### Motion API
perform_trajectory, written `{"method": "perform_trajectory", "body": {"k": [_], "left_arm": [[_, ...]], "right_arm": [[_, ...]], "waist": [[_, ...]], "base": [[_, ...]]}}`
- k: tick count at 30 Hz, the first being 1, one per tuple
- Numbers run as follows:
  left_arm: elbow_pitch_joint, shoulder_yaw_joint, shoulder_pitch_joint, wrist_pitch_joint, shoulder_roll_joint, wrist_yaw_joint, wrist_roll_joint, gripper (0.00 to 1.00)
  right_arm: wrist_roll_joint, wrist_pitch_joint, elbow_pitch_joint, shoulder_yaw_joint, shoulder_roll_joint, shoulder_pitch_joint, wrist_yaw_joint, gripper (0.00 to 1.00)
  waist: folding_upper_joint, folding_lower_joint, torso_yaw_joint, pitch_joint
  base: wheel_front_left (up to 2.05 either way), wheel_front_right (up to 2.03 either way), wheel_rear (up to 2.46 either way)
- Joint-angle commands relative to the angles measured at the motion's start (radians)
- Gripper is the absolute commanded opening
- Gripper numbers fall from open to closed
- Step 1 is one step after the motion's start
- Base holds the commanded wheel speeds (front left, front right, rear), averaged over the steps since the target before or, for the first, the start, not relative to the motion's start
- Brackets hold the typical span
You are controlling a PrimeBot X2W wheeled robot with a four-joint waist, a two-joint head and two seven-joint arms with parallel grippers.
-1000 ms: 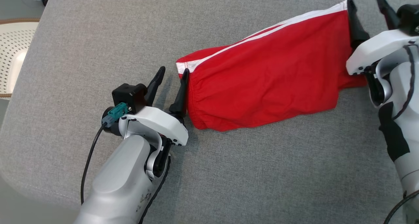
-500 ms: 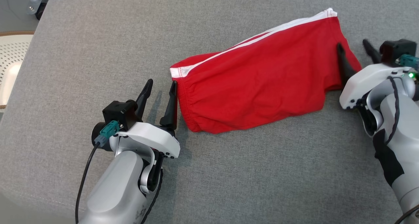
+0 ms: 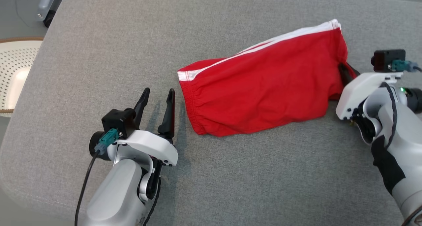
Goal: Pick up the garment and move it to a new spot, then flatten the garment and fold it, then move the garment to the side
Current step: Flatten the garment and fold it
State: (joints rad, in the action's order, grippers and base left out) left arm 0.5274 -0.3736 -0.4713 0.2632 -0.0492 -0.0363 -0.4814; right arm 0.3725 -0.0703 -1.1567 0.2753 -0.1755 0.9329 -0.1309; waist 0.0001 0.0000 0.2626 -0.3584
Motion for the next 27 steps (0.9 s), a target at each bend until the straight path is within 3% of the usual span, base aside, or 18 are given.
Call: {"method": "perform_trajectory", "body": {"k": [1, 9, 18, 27], "left_arm": [[0.001, 0.003, 0.008, 0.001, -0.004, -0.003, 0.02, 1.0], [0.016, 0.065, 0.069, 0.001, -0.005, 0.0, 0.053, 1.0], [0.02, 0.13, 0.171, 0.001, -0.005, 0.014, 0.09, 1.0], [0.007, 0.162, 0.255, 0.001, -0.005, 0.022, 0.116, 1.0]], "right_arm": [[0.012, -0.012, -0.006, 0.001, -0.01, -0.026, 0.0, 0.0], [0.099, -0.124, 0.018, 0.003, -0.023, -0.103, 0.0, 0.0], [0.211, -0.166, 0.043, 0.0, -0.004, -0.26, 0.0, 0.0], [0.204, -0.196, 0.072, -0.019, -0.012, -0.358, 0.0, 0.0]], "waist": [[-0.0001, 0.0, -0.006, 0.014], [-0.0001, 0.0, -0.06, 0.095], [-0.0001, 0.0, -0.128, 0.195], [-0.0001, 0.0, -0.156, 0.243]], "base": [[0.0, 0.0, 0.0], [0.0, 0.0, 0.0], [0.0, 0.0, 0.0], [0.0, 0.0, 0.0]]}}
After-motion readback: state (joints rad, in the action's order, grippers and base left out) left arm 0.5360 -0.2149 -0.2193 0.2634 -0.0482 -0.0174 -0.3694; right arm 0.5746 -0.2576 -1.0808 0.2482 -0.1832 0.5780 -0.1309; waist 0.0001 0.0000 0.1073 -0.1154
